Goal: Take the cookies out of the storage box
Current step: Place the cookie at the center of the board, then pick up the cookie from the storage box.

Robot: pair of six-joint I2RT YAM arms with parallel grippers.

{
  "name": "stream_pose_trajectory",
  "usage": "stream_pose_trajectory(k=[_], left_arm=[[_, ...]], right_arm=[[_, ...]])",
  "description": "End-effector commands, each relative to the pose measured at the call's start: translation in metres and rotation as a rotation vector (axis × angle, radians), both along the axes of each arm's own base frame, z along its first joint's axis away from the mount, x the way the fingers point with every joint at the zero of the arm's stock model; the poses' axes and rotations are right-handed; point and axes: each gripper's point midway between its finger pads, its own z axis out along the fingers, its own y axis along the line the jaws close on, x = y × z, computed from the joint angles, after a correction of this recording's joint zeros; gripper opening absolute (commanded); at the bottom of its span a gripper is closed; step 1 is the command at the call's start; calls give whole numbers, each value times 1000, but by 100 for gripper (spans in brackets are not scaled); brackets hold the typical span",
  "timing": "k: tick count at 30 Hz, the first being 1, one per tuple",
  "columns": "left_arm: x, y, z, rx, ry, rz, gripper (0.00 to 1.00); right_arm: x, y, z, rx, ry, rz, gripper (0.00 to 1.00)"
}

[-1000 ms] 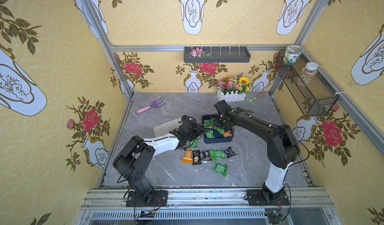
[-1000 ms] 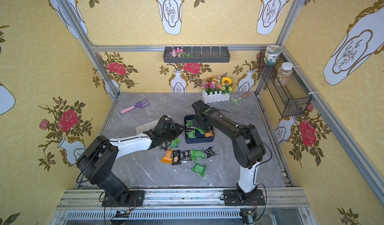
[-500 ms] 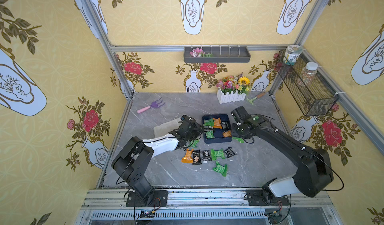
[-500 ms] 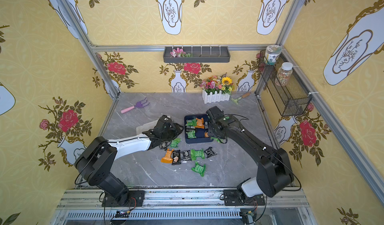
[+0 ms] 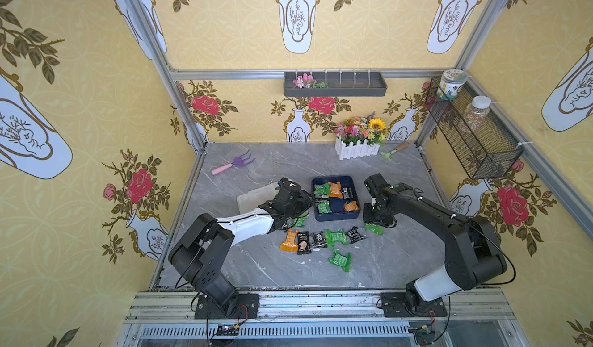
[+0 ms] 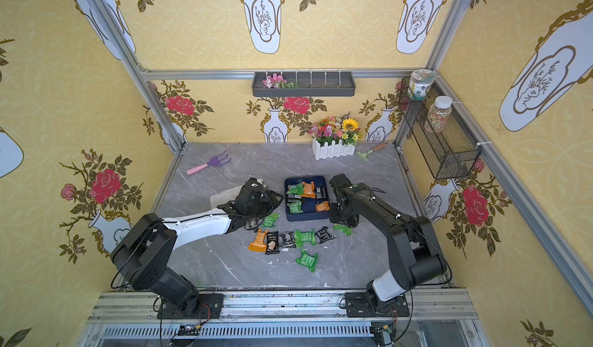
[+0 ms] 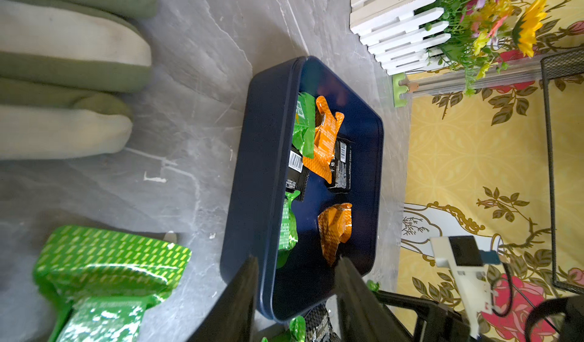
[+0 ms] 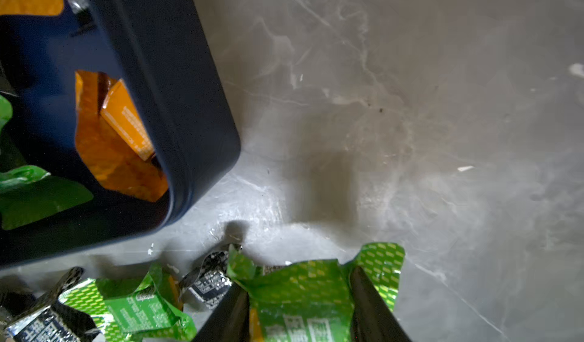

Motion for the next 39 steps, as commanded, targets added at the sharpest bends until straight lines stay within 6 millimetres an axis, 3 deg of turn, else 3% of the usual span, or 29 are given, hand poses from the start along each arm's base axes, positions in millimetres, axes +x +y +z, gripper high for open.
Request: stream_pose_trajectory(k=[1, 9, 14, 18, 21, 24, 28, 33, 39], left_arm=[[-4, 4, 0, 10, -9, -7, 45], [-8, 9, -5, 2, -15, -1, 46], [-8, 11, -2, 8, -21, 2, 47], [-9, 14, 0, 9, -29, 10, 47], [-7, 14, 2, 7, -36, 17, 48], [-5, 14, 4, 7, -44, 23, 49], [-4, 12, 2, 17, -34, 14, 49], [-5, 11, -4, 23, -18, 5, 49], [-6, 6, -10, 13, -3, -13, 48]], right_arm=[[9, 3, -11, 24, -14, 7, 41], [4, -2, -23, 16, 13, -6, 57], [8, -1, -7, 22, -24, -2, 72], [10, -3, 17, 27, -87, -7, 81], [19, 15, 45, 87, -168, 41, 81], [34, 48, 74, 124, -252, 124, 81], [56, 92, 91, 153, -302, 196, 80], [78, 135, 87, 224, -298, 243, 77], [96, 167, 57, 287, -231, 262, 75]])
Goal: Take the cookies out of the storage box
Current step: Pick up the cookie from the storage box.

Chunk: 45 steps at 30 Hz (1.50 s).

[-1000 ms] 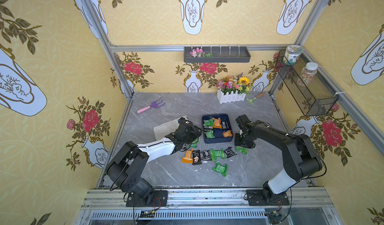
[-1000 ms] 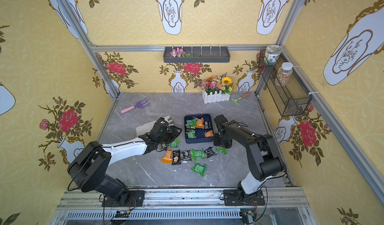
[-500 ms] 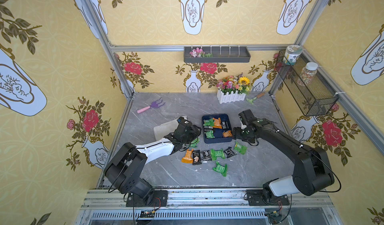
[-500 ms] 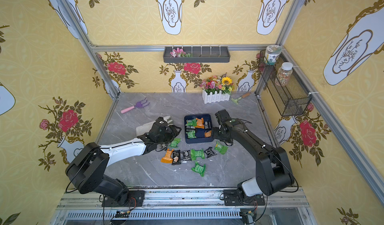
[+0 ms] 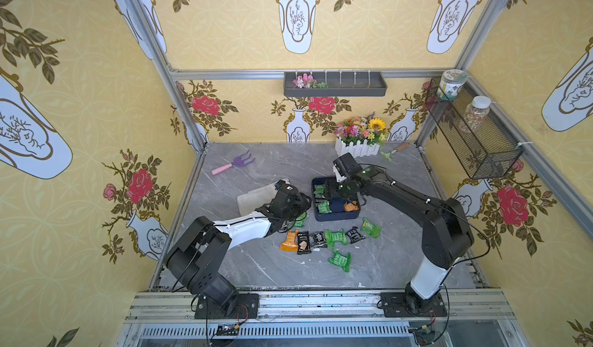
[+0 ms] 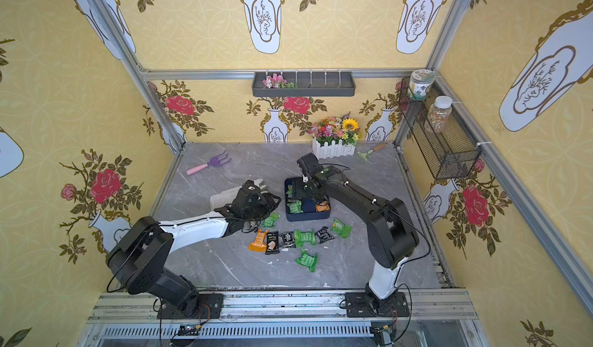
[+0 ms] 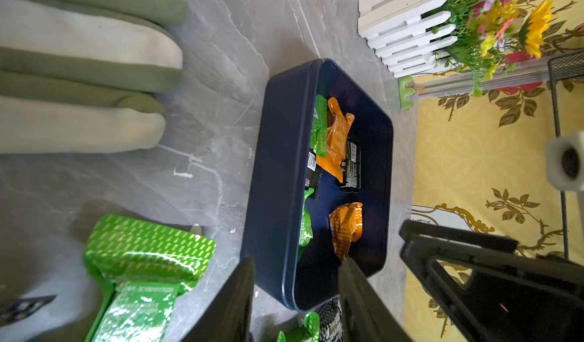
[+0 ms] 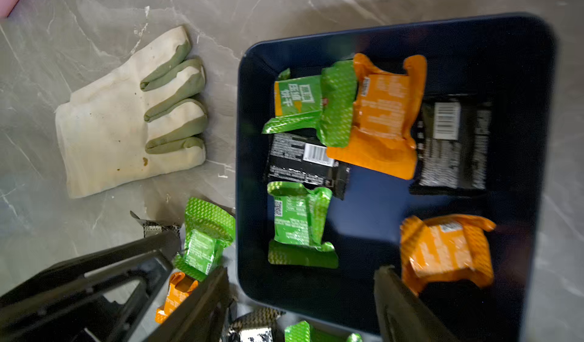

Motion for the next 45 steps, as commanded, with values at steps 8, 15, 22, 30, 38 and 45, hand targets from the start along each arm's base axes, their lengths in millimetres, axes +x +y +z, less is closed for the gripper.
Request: stream_pose_trajectory(k=[8, 15, 22, 30, 38, 45], left_arm=[[0, -9, -12, -24, 25, -25, 46], [3, -15, -18, -39, 33, -36, 43], [5, -14, -14, -42, 14, -25, 43], [7, -15, -11, -37, 8, -28, 43], [8, -14, -9, -27, 8, -24, 42], [10, -13, -9, -20, 5, -16, 42]], right_arm=[[19, 22, -43, 30, 111, -34, 71], [27, 14, -53, 11, 125, -85, 68], [9, 10, -61, -46, 136, -62, 72], [-7, 10, -79, -126, 165, -90, 73], [-6, 1, -95, -211, 176, -121, 70], [4, -18, -82, -273, 120, -133, 57]])
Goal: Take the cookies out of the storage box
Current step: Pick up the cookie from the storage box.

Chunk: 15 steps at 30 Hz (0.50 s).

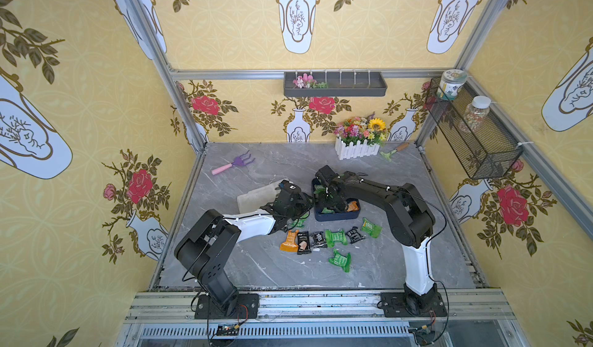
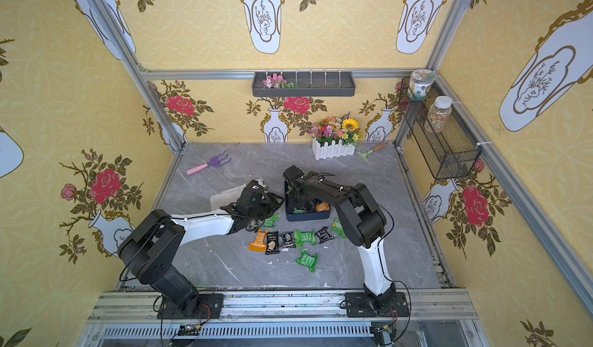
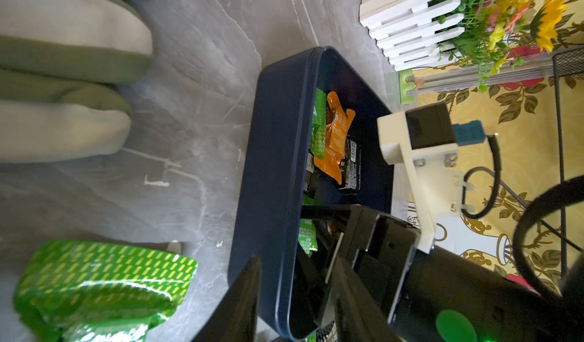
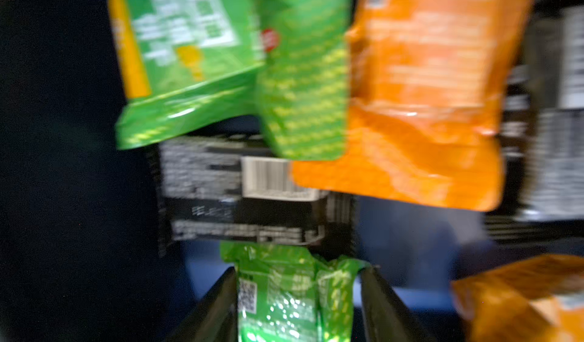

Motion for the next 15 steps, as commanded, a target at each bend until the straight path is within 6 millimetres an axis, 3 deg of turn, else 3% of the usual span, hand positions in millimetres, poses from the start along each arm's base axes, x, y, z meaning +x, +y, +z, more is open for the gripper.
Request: stream_pose_trajectory(k=[1, 6, 15], left_arm=[[2, 0, 1, 11, -10, -1, 42], [4, 0, 4, 11, -19, 5, 43], [4, 2, 6, 16, -25, 12, 42]], right_arm=[[5, -14, 10, -55, -29, 2, 54], [11, -16, 21, -49, -59, 8, 45], [19, -11, 44, -14, -108, 18, 44]])
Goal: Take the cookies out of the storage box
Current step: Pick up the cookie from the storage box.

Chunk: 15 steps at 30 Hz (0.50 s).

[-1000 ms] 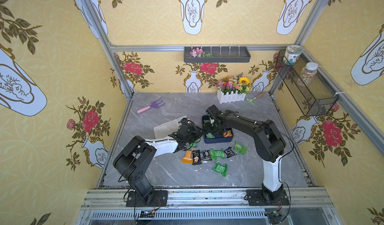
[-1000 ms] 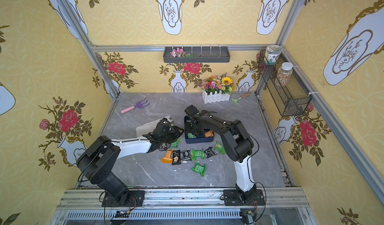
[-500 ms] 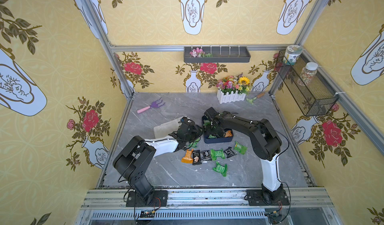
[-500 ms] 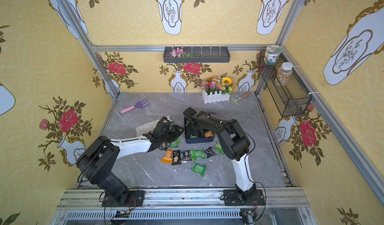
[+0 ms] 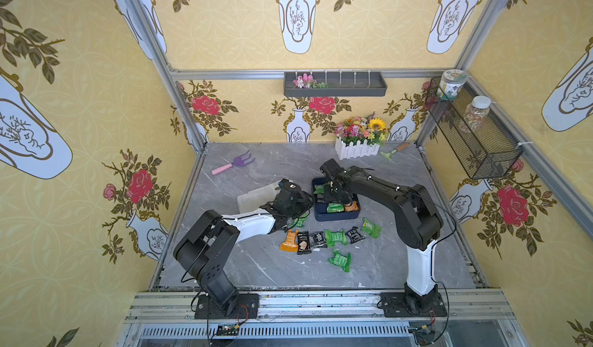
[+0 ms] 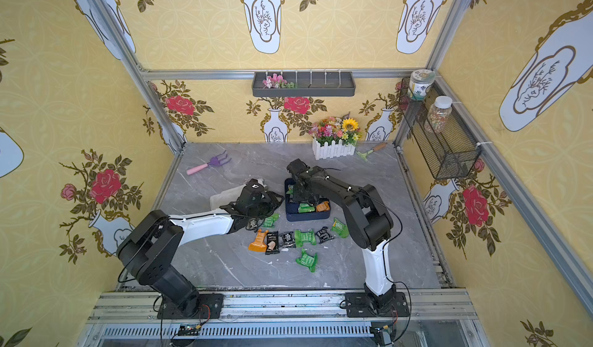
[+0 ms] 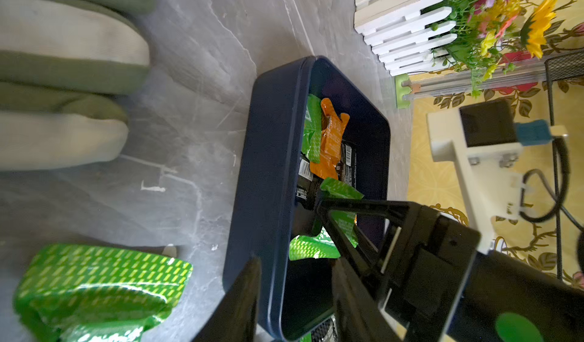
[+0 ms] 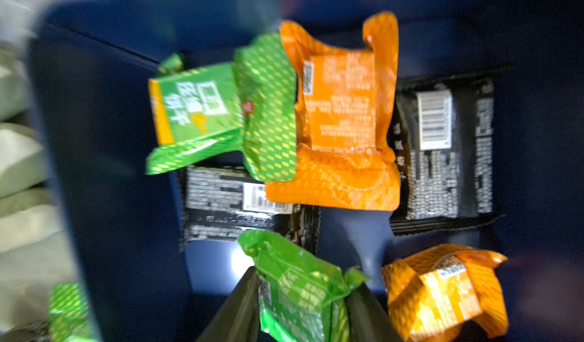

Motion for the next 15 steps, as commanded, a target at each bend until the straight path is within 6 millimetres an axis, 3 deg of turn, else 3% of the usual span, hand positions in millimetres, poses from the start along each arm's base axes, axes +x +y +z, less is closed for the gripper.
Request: stream_pose_trajectory(k=[1, 6, 10, 15], left_arm=[[1, 1, 0, 16, -9, 0, 42], [1, 1, 1, 14, -12, 0, 42], [0, 2, 3, 12, -13, 1, 43], [-1, 3, 4, 9, -20, 1, 43]], right_arm=[[2, -1, 10, 0, -24, 6, 44], [3, 1, 24, 20, -48, 6, 42], [-3, -2, 50, 49, -89, -2, 42], [-36, -26, 68, 44, -82, -29, 42]])
